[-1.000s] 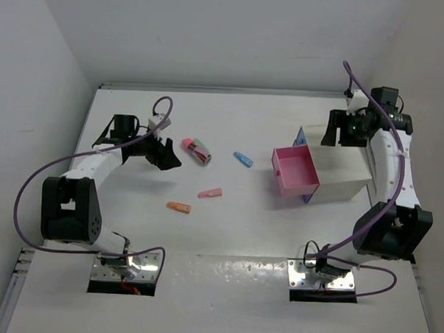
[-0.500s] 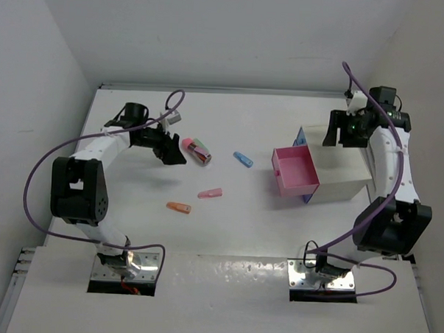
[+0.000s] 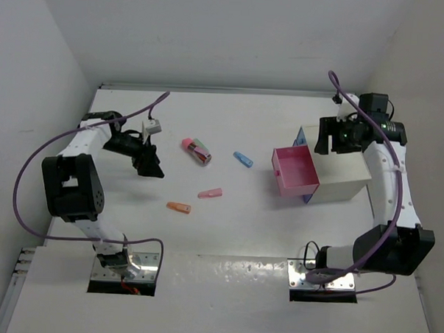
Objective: Sort the stationery into containers
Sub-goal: Pick up the stationery from the center of the board.
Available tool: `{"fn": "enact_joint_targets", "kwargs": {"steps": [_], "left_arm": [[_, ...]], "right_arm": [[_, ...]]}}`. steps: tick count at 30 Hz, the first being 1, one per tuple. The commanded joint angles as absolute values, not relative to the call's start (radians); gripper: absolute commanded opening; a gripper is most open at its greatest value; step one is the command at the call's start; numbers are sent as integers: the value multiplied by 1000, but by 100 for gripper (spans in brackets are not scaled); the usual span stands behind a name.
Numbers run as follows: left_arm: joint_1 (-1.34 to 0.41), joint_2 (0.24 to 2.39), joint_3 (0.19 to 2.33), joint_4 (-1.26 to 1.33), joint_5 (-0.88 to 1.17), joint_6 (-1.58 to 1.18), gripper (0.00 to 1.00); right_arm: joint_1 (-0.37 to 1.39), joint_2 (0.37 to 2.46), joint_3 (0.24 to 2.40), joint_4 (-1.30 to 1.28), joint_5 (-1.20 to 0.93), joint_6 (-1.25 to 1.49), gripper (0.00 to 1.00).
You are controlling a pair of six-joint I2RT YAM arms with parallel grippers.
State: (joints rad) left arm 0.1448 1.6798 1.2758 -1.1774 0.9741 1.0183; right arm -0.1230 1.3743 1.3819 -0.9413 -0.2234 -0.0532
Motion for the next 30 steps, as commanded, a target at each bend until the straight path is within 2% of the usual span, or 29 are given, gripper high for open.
{"fn": "enact_joint_targets", "kwargs": {"steps": [1,7,13,20,26,30], "left_arm": [[191,1629,1322,-1241,942,1124,90],[226,1603,1390,-1318,884,1203,90],[114,1457,1258,-1217,772,1226,91],[-49,1312,985,-928,672,1184,91],[-175,1313,885,-730,614,1100,90],[-259,1336,850,-629,532,1011,87]], "right_arm": [[-117,1345,1373,-867,-227,-81,69],[-112,1330,1256,-796,-264,-152,68],[-104,1287,1171,-785,-252,-218,69],[-104,1233,1164,-814,-242,-144,73],[-141,1227,1247,-884,-244,-89,75],[-152,1213,1227,-902,-245,-63,75]]}}
